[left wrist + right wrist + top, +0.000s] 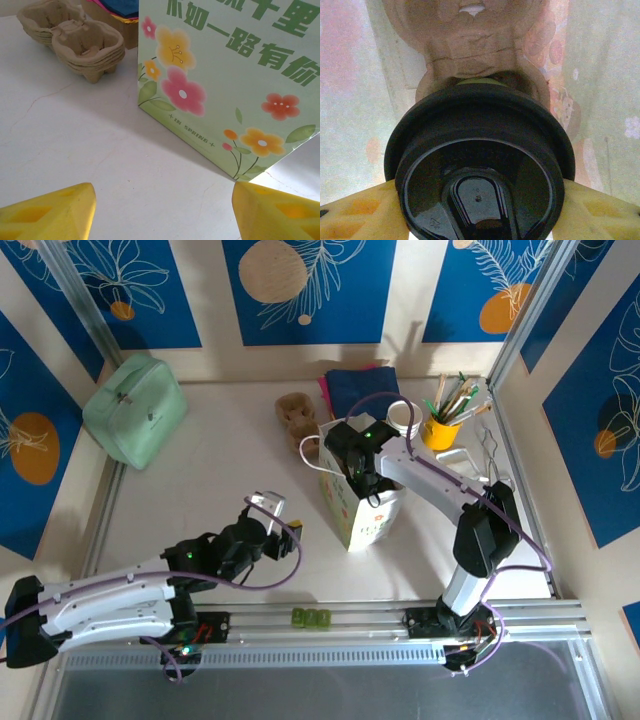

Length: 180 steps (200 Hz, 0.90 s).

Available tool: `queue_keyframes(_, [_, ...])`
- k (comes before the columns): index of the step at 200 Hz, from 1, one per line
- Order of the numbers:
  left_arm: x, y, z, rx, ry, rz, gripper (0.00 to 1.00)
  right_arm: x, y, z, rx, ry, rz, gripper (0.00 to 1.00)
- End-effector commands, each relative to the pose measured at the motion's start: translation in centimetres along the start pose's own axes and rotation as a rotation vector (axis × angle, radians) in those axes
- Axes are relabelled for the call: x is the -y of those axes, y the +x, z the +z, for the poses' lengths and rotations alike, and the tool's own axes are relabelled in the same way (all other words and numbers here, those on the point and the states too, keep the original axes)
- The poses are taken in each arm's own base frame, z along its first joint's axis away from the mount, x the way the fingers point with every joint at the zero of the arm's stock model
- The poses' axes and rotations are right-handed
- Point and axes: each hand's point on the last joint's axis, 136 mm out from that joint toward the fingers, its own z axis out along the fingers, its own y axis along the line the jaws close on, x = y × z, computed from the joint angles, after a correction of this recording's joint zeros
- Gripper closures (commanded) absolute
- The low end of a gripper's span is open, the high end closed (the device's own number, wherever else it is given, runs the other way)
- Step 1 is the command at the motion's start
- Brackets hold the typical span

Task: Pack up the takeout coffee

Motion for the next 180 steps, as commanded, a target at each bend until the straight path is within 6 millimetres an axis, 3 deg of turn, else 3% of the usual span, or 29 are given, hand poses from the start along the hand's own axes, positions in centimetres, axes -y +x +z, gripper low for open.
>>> queue_keyframes(1, [-0.6, 0.2, -0.2, 0.000, -0.018, -0.013, 0.27, -1.0, 0.4, 1.8, -0.059, -0.041, -0.007, 0.42])
queue_keyframes(180, [-0.7, 0.3, -0.3, 0.002, -0.017, -0.019, 0.28, -1.4, 0.6, 3.0, -0.099, -0.050, -0.003, 0.42])
